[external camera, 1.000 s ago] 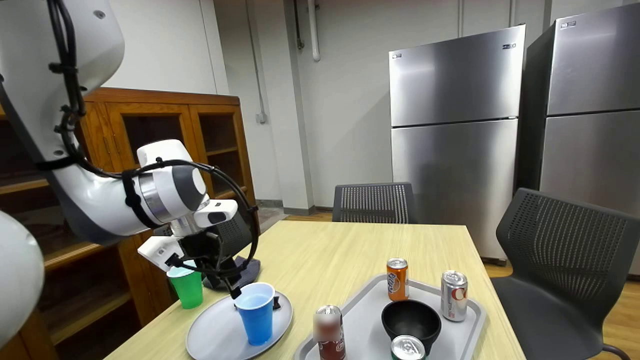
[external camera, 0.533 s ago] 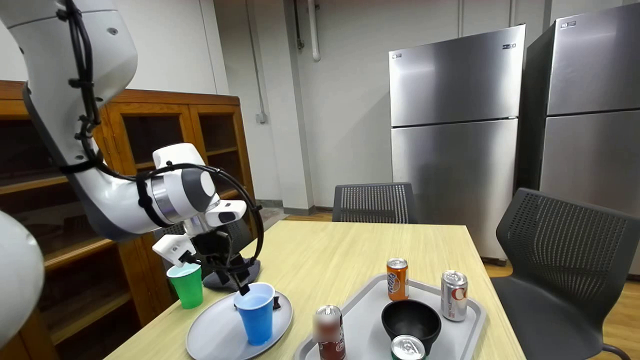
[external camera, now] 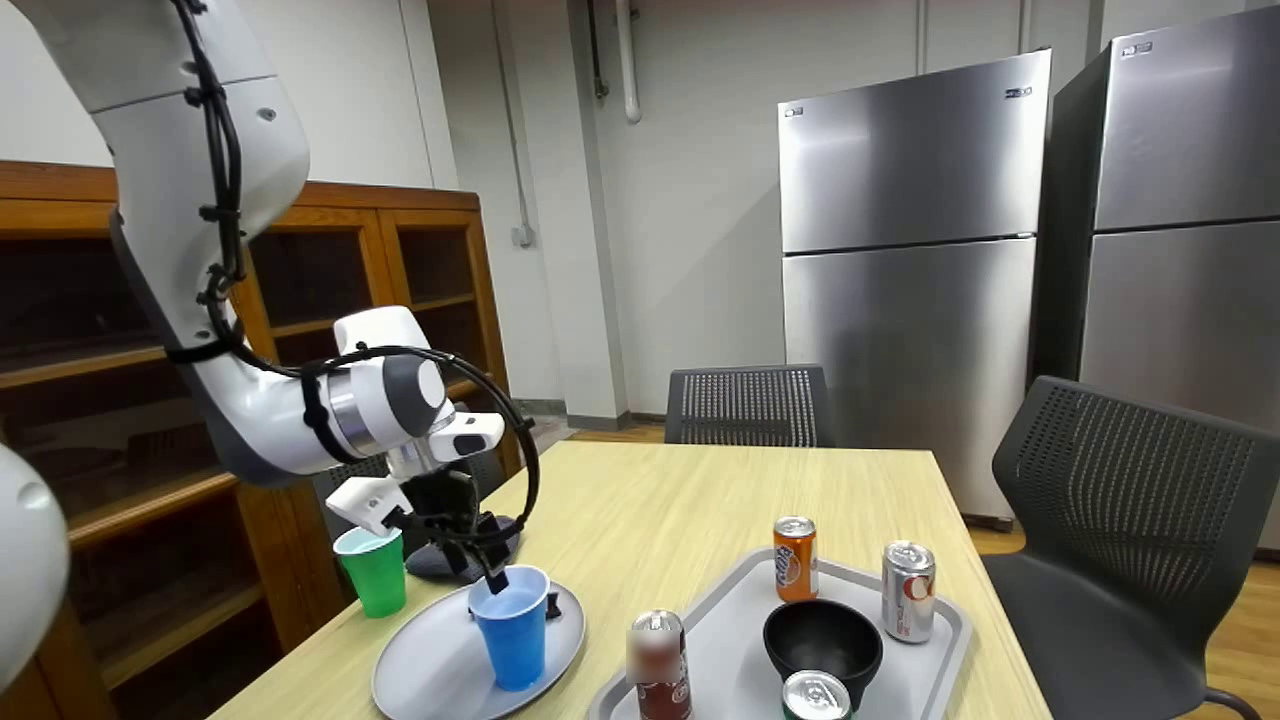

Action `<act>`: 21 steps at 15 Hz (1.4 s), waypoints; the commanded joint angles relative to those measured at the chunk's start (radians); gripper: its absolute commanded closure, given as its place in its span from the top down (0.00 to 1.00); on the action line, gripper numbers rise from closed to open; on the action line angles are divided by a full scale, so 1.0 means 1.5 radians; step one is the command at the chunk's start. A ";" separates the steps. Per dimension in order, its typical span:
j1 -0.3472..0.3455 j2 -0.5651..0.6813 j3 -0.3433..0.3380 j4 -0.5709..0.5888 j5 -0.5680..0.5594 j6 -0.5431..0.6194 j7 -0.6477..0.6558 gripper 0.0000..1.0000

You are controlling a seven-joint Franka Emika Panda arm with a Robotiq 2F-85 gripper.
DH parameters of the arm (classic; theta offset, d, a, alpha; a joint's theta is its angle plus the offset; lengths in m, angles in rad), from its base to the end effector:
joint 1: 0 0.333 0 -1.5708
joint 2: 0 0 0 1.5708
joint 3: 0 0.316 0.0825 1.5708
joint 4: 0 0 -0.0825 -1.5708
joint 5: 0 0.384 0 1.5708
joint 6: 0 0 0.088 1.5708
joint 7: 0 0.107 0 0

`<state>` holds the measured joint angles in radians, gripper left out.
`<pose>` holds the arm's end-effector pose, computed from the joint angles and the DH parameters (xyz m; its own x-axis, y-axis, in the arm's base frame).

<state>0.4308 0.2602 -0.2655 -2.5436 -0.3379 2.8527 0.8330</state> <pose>0.4495 0.0867 0.1817 0.9372 -0.3186 0.1421 -0.3343 -0.9366 0.1053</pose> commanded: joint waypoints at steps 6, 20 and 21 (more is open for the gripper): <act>-0.065 0.053 0.040 0.059 0.013 -0.027 -0.041 0.71; -0.055 0.029 0.023 0.041 -0.003 -0.040 -0.025 0.01; -0.052 0.025 0.021 0.039 -0.006 -0.042 -0.021 0.01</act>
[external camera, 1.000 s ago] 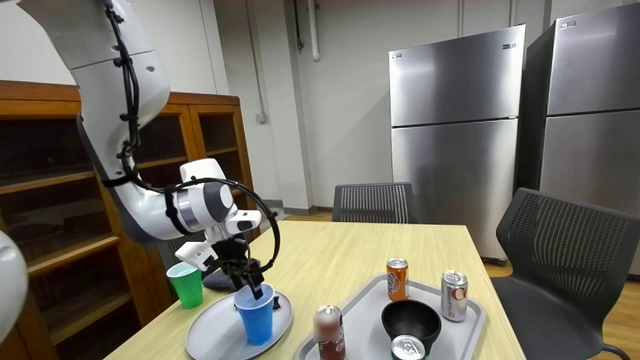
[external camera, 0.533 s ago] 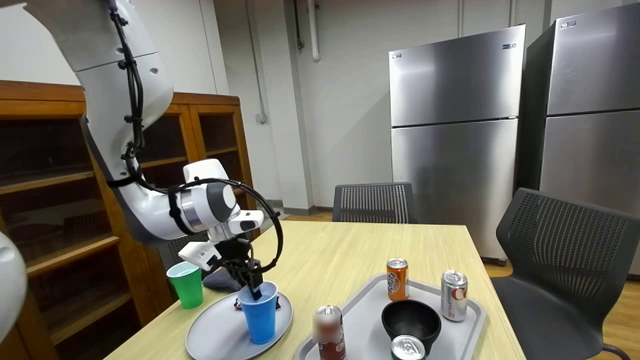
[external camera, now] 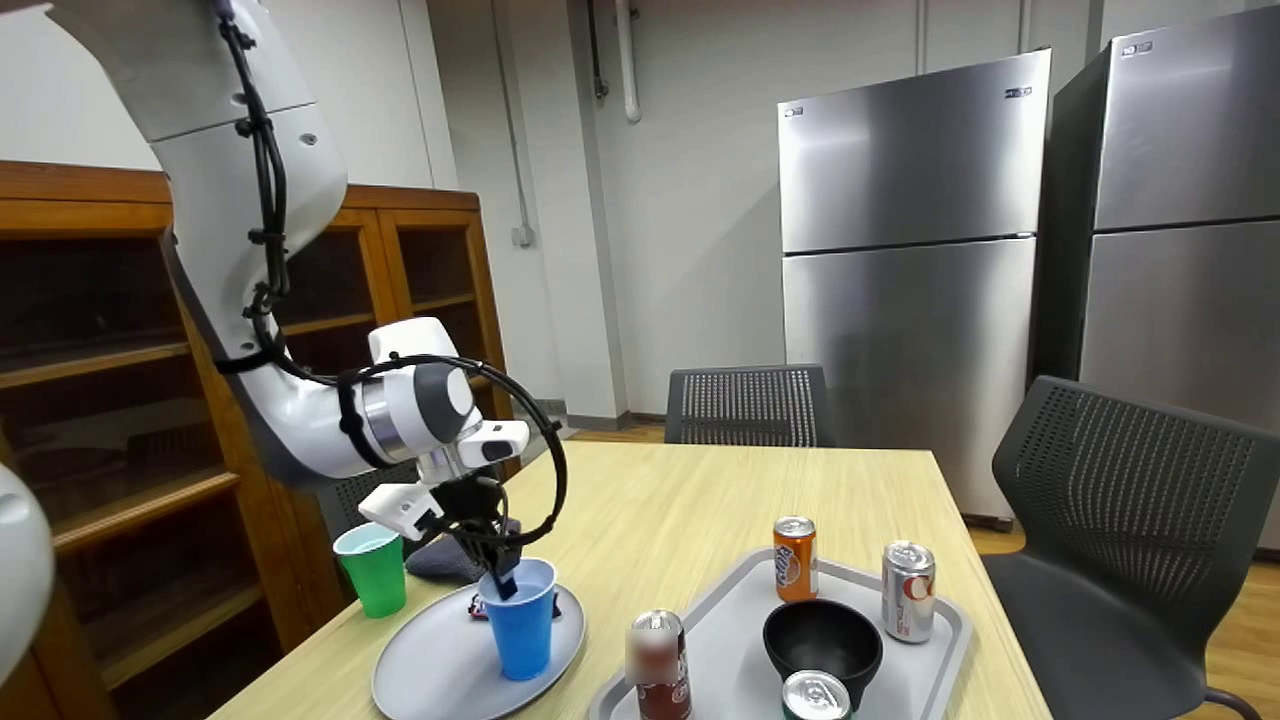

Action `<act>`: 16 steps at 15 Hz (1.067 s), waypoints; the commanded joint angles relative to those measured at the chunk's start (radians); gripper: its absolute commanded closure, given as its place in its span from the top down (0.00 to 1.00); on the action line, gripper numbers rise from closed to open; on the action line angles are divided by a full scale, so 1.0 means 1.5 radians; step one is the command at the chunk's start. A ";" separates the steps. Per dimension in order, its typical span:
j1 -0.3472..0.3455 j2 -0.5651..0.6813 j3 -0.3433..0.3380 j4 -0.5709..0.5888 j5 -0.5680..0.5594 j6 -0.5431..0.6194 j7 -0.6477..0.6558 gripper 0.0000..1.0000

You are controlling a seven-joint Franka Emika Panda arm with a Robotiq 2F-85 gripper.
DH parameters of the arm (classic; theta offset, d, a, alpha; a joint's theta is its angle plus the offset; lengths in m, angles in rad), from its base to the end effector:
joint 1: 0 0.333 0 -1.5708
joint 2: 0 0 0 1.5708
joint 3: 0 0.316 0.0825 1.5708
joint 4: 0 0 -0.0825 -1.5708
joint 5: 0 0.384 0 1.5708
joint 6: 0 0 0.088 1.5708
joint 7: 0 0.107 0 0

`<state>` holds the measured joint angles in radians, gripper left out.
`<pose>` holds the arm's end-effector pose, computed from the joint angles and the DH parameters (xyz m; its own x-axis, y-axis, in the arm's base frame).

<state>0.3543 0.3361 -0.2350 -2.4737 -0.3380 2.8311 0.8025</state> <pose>0.4695 0.0664 0.1651 0.9357 -0.3306 0.1229 -0.3459 -0.9284 0.1359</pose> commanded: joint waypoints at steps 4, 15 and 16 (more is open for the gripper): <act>0.016 -0.051 -0.020 -0.009 -0.043 -0.030 0.023 0.01; 0.022 -0.051 -0.026 0.068 -0.084 -0.022 0.029 0.01; 0.022 -0.041 -0.022 0.084 -0.079 -0.022 0.025 0.01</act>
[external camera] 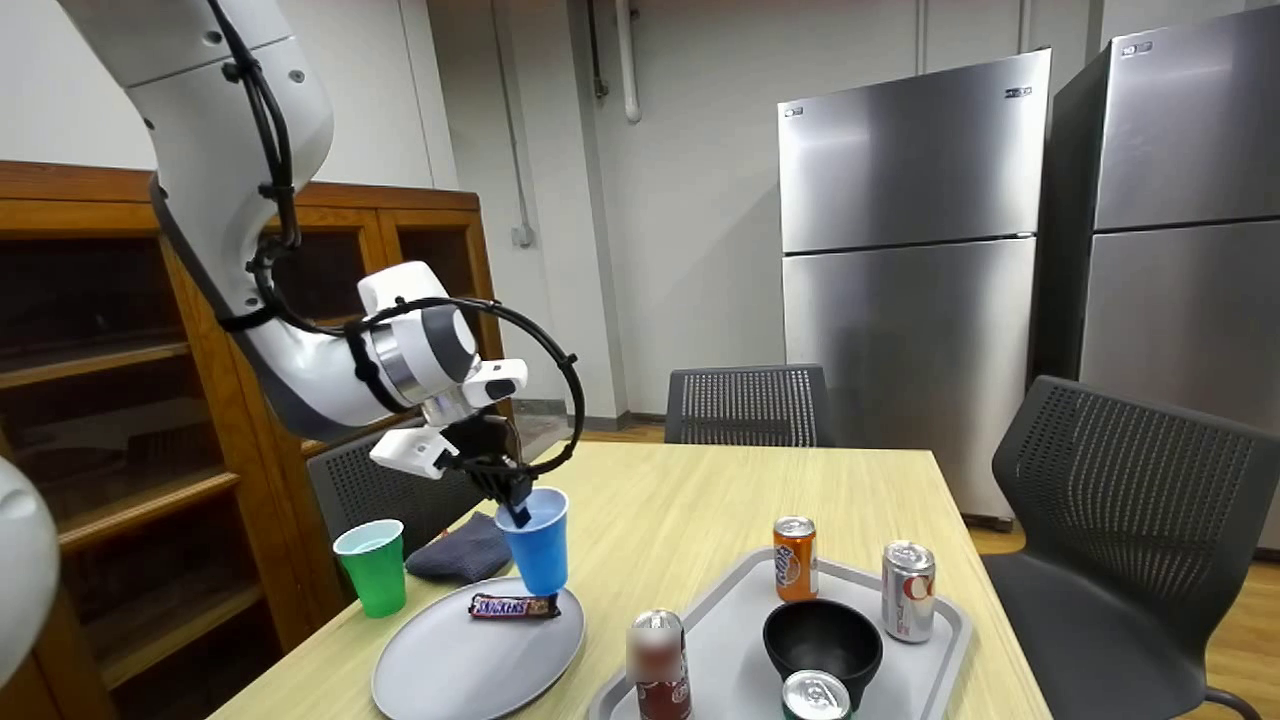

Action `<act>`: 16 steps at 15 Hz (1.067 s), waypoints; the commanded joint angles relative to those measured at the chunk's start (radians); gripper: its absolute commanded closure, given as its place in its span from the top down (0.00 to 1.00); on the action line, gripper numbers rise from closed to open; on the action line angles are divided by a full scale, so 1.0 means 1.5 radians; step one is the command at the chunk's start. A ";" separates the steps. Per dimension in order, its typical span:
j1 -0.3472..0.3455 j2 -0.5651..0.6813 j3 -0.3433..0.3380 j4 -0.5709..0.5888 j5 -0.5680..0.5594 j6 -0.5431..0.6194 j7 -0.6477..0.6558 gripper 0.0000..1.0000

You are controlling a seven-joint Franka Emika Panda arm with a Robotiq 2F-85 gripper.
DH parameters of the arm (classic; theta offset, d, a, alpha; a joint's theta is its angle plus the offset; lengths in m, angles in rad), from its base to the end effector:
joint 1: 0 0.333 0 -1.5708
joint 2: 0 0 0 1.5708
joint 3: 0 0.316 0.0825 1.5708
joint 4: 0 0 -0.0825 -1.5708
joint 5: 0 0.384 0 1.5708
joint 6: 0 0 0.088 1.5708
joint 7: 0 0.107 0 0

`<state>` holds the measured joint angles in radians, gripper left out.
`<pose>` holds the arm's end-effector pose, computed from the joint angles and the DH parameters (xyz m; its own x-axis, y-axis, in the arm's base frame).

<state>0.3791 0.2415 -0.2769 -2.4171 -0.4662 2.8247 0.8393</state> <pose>0.5030 0.0713 0.2281 0.9273 -0.2627 0.2666 -0.2995 -0.9480 0.1076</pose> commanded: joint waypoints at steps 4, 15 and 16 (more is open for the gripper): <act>-0.027 0.071 0.055 0.119 0.017 -0.025 -0.010 0.01; -0.023 0.244 0.079 0.333 0.111 -0.081 -0.072 0.01; -0.022 0.255 0.079 0.347 0.116 -0.087 -0.077 0.01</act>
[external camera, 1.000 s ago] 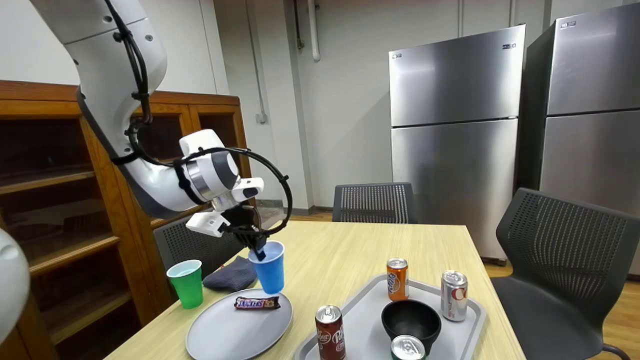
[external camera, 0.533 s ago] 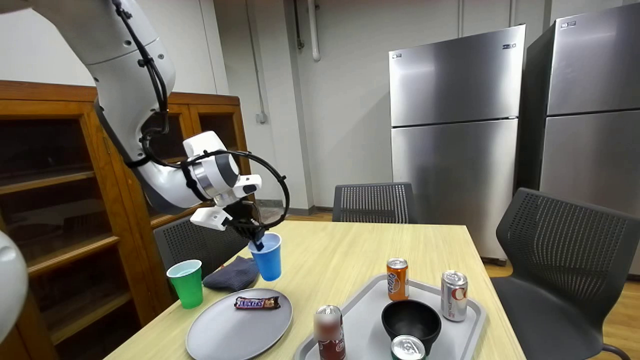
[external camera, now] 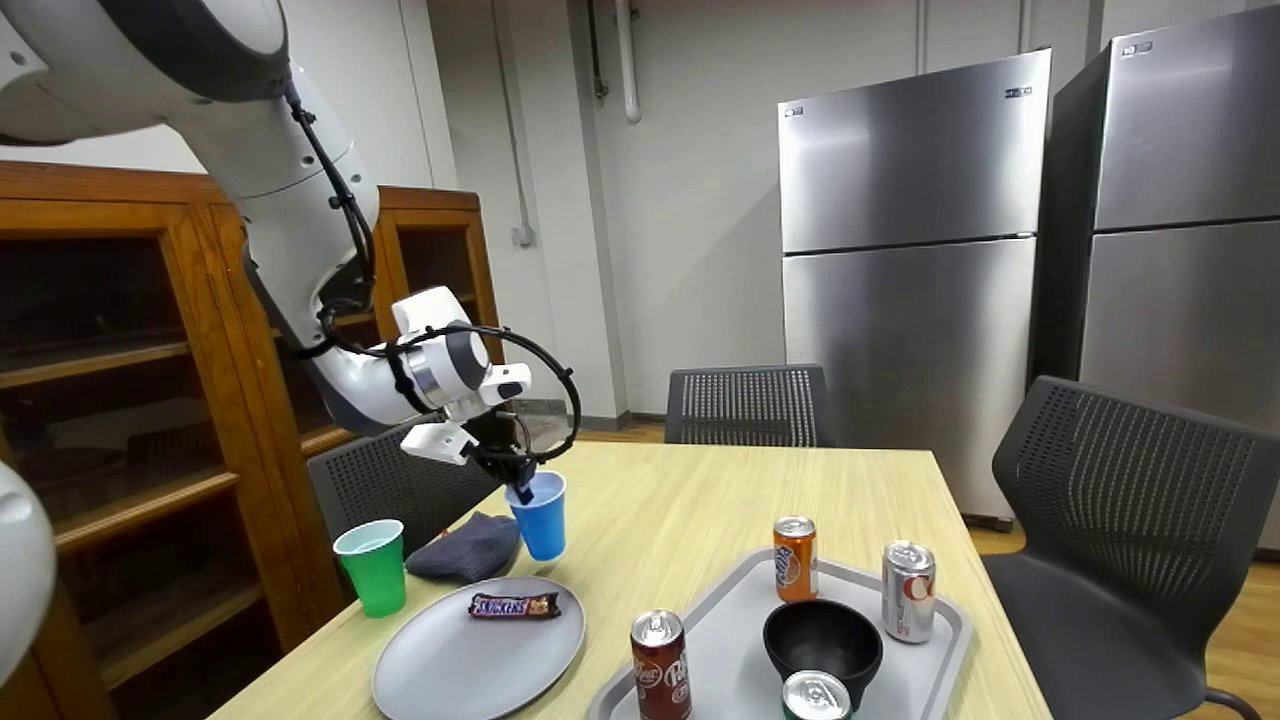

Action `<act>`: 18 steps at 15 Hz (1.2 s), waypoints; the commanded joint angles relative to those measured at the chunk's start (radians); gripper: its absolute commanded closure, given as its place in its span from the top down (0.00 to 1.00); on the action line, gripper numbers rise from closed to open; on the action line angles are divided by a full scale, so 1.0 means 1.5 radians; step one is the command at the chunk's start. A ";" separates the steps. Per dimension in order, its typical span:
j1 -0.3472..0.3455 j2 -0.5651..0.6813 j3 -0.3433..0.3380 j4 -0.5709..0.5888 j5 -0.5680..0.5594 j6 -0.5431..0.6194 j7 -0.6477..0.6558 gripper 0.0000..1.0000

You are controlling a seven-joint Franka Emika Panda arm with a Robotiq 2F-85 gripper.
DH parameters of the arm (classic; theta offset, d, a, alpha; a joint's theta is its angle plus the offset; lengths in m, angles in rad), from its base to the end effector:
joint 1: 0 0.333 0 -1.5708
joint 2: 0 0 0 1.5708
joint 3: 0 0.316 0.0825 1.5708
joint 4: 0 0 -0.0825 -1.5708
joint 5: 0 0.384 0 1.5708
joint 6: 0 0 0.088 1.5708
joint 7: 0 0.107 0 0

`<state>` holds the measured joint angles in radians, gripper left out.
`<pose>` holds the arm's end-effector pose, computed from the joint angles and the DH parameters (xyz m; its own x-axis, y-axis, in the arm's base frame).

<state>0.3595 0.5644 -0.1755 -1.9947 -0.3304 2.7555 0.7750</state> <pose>0.6112 0.1313 0.1953 0.9279 -0.2328 0.2913 -0.2688 -0.9590 0.0897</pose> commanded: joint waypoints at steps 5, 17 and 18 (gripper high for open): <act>-0.008 0.090 0.011 0.125 0.046 -0.064 -0.048 0.01; 0.016 0.064 -0.011 0.122 0.040 -0.043 -0.041 0.71; 0.020 0.052 -0.015 0.111 0.037 -0.038 -0.037 0.79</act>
<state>0.3666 0.7124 -0.1803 -1.7746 -0.2684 2.6885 0.7317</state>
